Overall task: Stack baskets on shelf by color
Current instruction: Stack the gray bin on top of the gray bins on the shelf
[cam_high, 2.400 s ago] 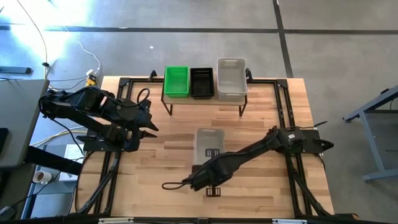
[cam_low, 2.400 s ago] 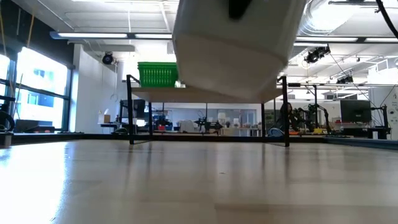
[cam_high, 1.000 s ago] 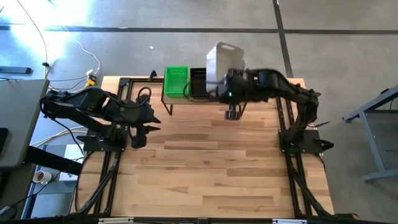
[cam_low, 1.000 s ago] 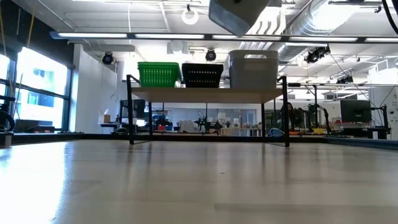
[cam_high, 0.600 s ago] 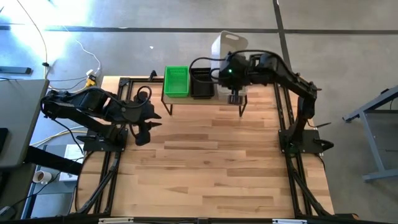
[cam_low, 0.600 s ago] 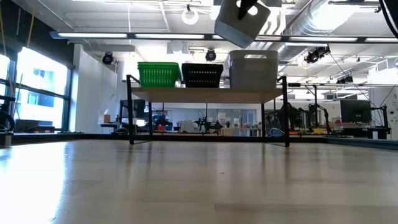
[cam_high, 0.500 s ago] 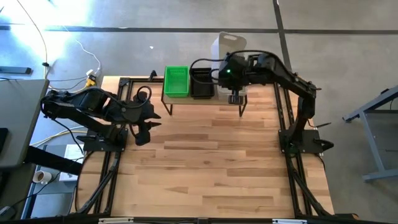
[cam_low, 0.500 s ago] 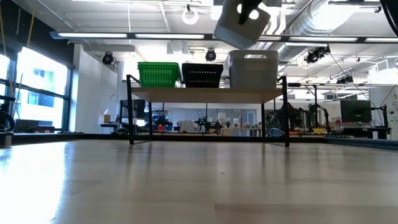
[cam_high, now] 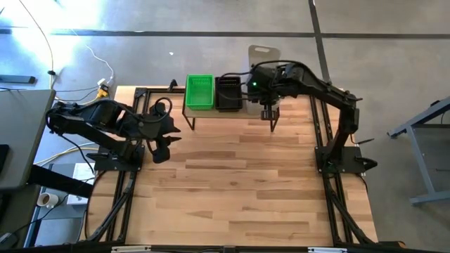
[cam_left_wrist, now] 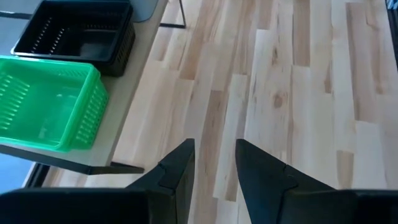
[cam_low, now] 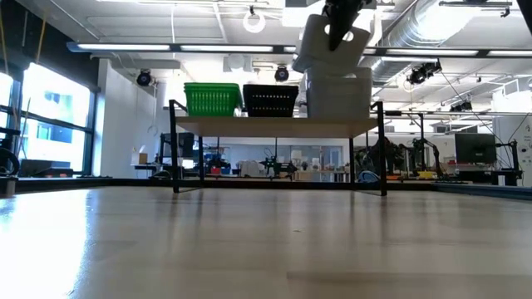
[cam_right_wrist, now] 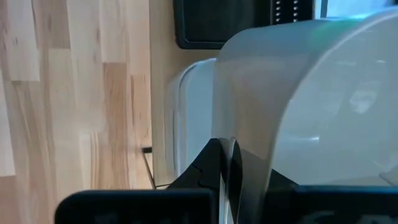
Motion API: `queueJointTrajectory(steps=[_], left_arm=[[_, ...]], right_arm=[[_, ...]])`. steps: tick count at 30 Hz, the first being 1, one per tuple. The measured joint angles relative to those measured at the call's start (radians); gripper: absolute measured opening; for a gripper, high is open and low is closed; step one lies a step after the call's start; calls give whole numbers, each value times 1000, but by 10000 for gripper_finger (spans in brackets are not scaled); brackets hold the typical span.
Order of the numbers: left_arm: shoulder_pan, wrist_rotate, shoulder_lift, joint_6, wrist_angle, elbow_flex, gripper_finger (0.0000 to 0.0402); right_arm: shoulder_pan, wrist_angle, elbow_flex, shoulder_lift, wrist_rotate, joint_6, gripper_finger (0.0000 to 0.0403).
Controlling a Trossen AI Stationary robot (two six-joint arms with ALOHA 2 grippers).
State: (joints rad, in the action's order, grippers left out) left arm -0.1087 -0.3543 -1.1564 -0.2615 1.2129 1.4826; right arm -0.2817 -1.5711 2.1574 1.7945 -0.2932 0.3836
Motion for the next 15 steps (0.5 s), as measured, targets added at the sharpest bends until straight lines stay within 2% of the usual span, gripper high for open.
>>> queueJointTrajectory(steps=[7, 15], left_arm=[[51, 6, 0, 3, 3, 0, 106], [98, 53, 0, 17, 18, 0, 106]], right_arm=[[-35, 0, 0, -11, 60, -11, 0], [-46, 1, -17, -13, 73, -44, 0]])
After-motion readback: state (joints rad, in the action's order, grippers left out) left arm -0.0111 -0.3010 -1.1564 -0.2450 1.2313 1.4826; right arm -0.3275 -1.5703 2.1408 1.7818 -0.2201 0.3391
